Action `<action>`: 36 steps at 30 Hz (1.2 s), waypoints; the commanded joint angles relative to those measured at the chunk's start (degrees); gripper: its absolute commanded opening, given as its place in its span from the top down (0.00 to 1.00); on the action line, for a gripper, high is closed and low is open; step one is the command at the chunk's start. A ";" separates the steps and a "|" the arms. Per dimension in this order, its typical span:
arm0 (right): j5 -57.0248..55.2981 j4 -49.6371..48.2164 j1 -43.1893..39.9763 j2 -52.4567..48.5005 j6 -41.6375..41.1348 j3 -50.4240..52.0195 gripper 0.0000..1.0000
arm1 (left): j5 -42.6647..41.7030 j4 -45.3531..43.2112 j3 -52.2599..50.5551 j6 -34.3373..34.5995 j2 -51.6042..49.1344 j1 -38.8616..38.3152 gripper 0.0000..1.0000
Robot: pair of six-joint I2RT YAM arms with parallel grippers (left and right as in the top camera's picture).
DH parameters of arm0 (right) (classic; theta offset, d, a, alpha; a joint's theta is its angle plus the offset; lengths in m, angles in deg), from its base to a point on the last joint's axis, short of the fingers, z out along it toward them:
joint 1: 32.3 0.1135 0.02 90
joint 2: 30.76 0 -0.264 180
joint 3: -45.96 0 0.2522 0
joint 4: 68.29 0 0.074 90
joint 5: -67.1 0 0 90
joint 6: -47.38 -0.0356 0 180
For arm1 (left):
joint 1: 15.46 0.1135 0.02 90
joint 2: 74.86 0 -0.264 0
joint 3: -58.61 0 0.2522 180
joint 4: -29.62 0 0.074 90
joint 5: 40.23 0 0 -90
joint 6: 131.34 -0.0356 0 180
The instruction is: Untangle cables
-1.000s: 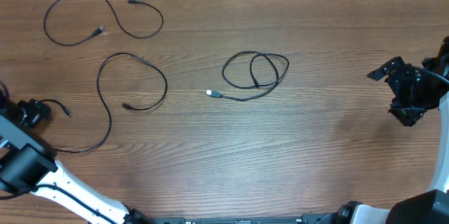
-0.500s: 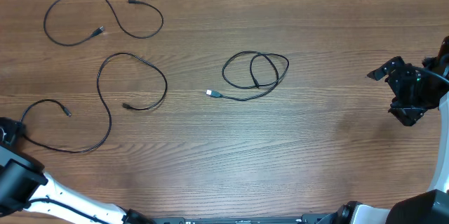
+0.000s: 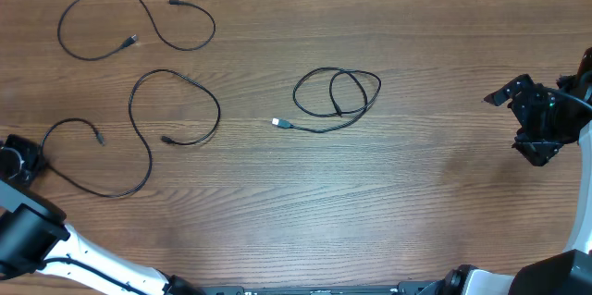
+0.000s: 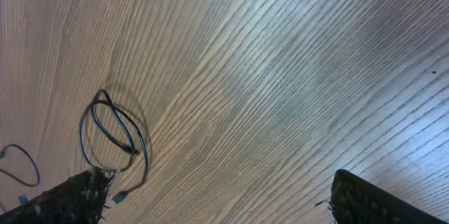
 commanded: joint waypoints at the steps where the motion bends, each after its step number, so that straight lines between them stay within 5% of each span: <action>1: -0.15 -0.13 -0.07 0.42 0.24 -1.03 0.00 | -0.55 -0.50 -3.10 2.75 -3.74 -2.89 0.94; 11: -0.15 -0.13 -0.07 0.42 0.22 -1.03 0.00 | 3.37 -4.90 -1.88 3.63 -3.72 -6.60 0.96; 20: -0.15 -0.13 -0.07 0.42 0.24 -1.03 0.00 | 7.02 11.21 20.81 2.19 -3.58 -6.60 0.96; 22: -0.15 -0.13 -0.07 0.42 0.24 -1.03 0.00 | 1.27 14.91 25.99 2.32 -3.56 -6.75 0.89; 26: -0.15 -0.13 -0.07 0.42 0.24 -1.03 0.00 | -25.44 20.13 32.46 1.44 -3.56 -7.96 0.67; 30: -0.15 -0.13 -0.07 0.42 0.22 -1.03 0.00 | -39.91 21.35 32.30 -2.47 -3.63 -11.87 0.03; 36: -0.15 -0.13 -0.07 0.42 0.24 -1.03 0.00 | -28.76 29.79 32.28 -9.64 -3.65 -22.32 0.00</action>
